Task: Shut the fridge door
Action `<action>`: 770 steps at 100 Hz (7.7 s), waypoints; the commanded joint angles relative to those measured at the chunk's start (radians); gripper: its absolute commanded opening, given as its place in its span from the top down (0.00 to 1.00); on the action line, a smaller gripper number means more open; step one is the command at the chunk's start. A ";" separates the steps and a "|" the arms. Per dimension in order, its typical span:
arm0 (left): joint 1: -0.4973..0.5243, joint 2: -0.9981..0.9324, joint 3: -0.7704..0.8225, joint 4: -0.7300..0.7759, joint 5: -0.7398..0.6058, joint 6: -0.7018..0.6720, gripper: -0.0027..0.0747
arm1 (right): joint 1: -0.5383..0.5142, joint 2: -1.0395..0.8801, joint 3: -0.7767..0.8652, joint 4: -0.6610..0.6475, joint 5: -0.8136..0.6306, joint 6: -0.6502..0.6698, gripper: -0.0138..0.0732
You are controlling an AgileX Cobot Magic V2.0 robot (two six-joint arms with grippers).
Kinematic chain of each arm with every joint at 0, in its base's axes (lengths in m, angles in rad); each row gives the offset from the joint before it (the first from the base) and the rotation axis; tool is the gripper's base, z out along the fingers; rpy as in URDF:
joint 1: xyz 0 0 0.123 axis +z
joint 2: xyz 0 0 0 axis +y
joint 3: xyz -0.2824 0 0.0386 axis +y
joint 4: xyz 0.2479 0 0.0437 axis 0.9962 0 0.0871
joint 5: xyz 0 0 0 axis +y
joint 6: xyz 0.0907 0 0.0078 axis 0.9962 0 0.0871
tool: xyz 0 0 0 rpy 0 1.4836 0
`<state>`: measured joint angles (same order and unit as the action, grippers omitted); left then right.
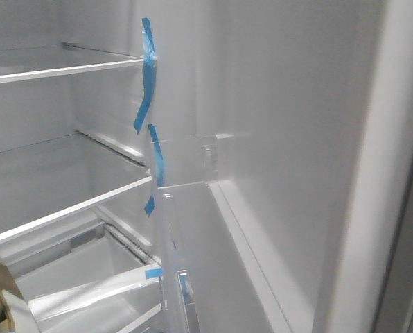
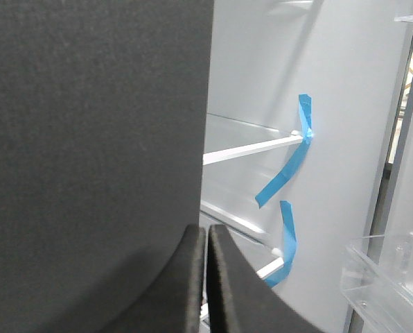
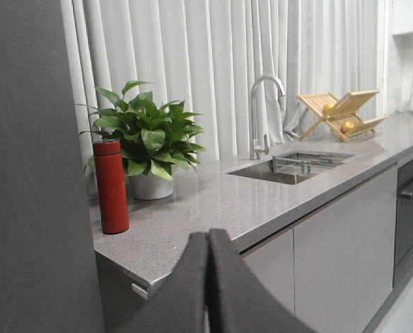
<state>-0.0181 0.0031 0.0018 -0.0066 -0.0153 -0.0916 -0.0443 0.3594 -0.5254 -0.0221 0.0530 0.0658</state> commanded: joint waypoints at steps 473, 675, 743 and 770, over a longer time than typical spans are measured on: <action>-0.005 0.019 0.028 -0.002 -0.077 -0.004 0.99 | 0.821 0.877 -0.846 0.251 0.076 -0.013 0.93; -0.005 0.019 0.028 -0.002 -0.077 -0.004 0.99 | 0.671 1.077 -0.961 0.080 -0.075 -0.013 0.93; -0.005 0.019 0.028 -0.002 -0.077 -0.004 0.99 | 0.372 0.536 -0.317 0.074 -0.207 -0.013 0.93; -0.005 0.019 0.028 -0.002 -0.077 -0.004 0.99 | 0.198 0.286 -0.072 0.074 -0.209 -0.013 0.93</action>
<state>-0.0181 0.0031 0.0018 -0.0066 -0.0153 -0.0916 0.2048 0.7366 -0.6388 0.0626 -0.0708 0.0631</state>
